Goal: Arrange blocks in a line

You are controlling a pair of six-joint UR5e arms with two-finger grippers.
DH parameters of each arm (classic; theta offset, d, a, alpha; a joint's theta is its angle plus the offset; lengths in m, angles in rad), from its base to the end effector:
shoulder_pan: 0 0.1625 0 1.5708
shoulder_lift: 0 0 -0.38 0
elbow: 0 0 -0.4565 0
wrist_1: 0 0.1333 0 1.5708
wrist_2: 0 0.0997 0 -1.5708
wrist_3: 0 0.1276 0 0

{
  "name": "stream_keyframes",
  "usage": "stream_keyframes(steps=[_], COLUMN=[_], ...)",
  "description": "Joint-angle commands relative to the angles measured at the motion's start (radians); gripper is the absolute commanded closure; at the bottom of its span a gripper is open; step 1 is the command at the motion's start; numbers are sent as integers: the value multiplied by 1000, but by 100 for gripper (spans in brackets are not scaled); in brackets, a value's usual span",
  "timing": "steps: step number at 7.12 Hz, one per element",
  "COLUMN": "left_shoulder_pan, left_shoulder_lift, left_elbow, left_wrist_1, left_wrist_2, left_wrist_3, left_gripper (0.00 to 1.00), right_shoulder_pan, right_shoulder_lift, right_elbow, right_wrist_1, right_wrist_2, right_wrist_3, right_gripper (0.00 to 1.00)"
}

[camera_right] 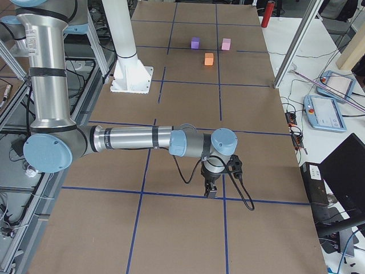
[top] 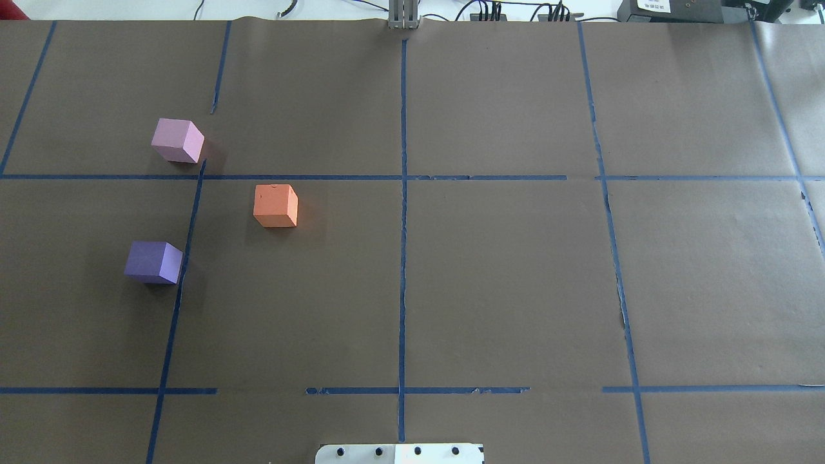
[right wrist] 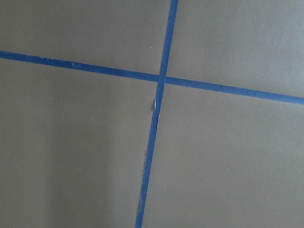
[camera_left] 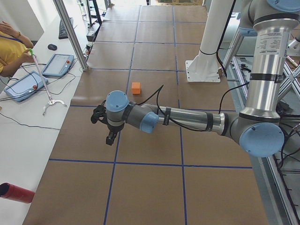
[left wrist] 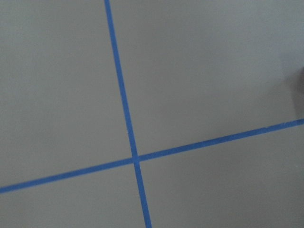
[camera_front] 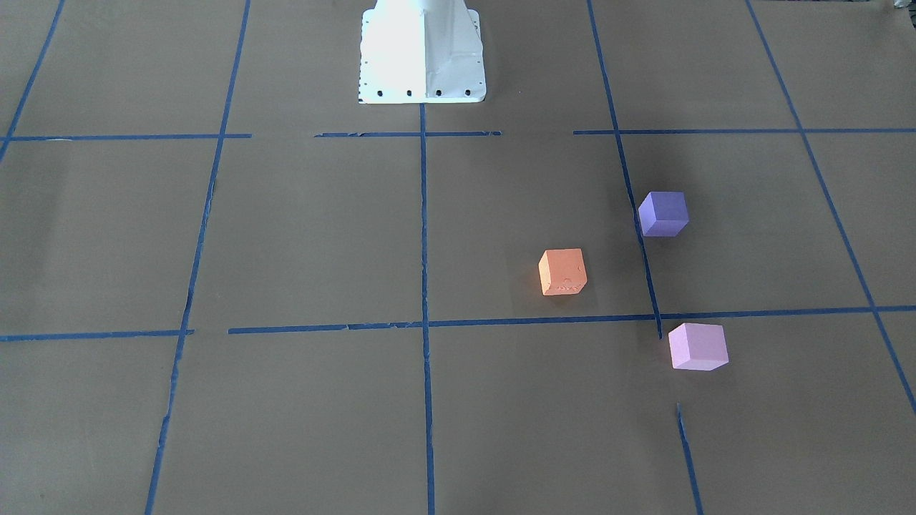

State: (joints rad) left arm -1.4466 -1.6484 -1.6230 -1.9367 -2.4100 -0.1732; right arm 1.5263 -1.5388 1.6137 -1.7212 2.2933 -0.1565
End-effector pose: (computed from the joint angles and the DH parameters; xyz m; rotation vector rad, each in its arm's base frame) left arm 0.0376 -0.6104 0.5098 0.3389 0.8808 0.1626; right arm 0.0240 -0.5612 0.6111 -0.0317 -0.7259 -0.1648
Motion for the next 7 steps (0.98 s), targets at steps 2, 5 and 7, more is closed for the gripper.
stream_keyframes(steps=[2, 5, 7], left_shoulder_pan=[338, 592, 663], left_shoulder_lift=[-269, -448, -485], left_elbow=[6, 101, 147], left_wrist_1=[-38, -34, -33], left_wrist_2=[68, 277, 341], left_wrist_3=[-559, -914, -1030], left_gripper=[0, 0, 0], right_shoulder_pan=[0, 0, 0], right_shoulder_lift=[0, 0, 0], right_elbow=[0, 0, 0], right_wrist_1=[0, 0, 0], right_wrist_2=[0, 0, 0], right_wrist_3=[0, 0, 0], right_gripper=[0, 0, 0])
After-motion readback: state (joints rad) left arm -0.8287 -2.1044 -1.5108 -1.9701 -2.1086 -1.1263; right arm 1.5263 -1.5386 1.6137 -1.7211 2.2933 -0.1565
